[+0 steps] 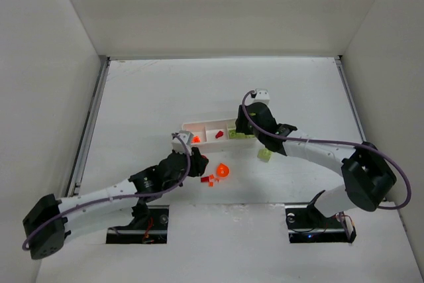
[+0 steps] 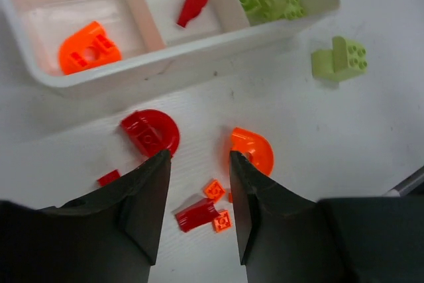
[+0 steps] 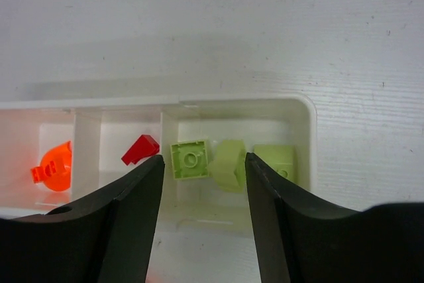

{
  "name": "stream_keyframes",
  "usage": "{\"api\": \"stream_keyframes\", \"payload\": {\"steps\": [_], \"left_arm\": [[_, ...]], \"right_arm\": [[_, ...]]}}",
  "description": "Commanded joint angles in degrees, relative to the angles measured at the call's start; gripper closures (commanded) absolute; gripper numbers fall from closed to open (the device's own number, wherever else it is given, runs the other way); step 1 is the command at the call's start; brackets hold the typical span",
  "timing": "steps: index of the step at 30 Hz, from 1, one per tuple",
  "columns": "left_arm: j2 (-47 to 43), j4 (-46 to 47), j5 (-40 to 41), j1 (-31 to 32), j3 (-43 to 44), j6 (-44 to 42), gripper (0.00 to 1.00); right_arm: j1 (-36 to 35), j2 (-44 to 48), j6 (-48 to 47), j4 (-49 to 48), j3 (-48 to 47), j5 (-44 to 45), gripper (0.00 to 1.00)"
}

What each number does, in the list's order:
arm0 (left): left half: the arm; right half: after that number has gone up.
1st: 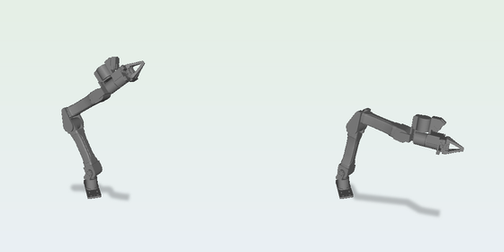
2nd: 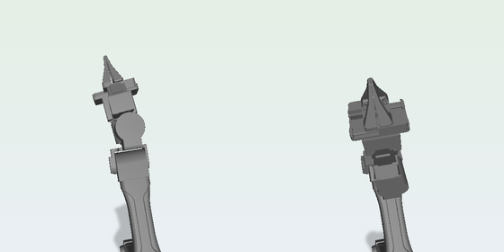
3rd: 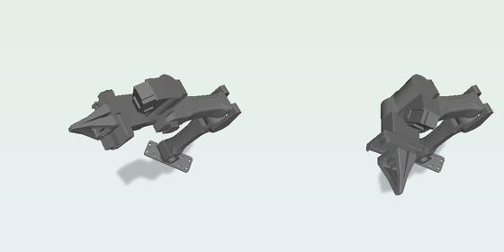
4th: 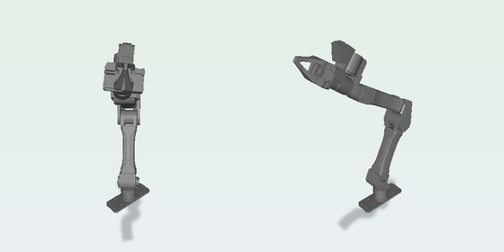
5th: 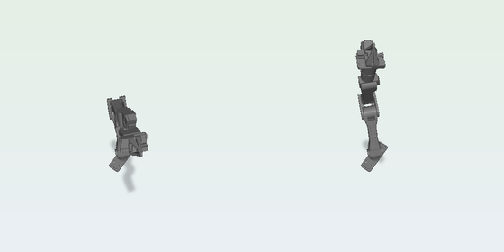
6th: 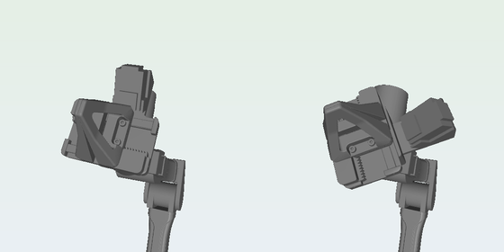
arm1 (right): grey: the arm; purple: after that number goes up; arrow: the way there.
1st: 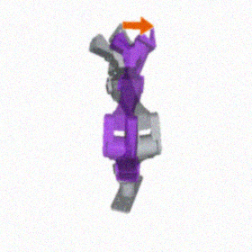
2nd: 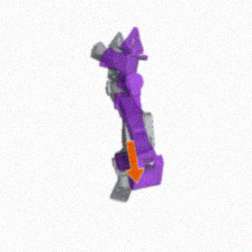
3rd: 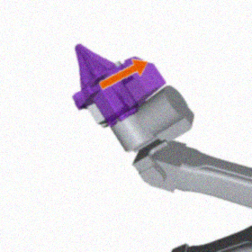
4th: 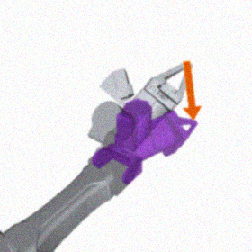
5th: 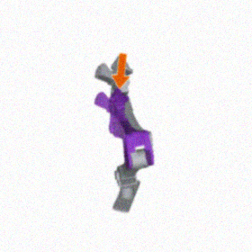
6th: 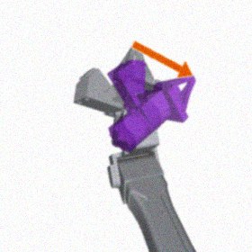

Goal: Sort the legos into containers by color

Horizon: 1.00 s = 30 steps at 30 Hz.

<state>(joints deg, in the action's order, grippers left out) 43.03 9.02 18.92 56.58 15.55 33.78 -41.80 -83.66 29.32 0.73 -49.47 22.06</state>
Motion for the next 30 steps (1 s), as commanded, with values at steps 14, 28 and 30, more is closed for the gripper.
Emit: {"api": "stream_keyframes", "payload": {"steps": [14,28,30], "left_arm": [[27.81,1.97,7.81,14.22,13.98,-3.99,0.62],[35.98,10.84,0.77,9.91,11.87,-0.38,0.75],[37.13,11.2,0.77,9.65,11.96,-0.29,0.81]], "right_arm": [[1.33,10.27,1.97,-11.63,8.69,-1.23,0.4],[1.33,10.36,3.02,-12.86,9.83,-3.17,0.4],[1.33,10.62,3.11,-12.95,10.01,-3.17,0.4]]}}
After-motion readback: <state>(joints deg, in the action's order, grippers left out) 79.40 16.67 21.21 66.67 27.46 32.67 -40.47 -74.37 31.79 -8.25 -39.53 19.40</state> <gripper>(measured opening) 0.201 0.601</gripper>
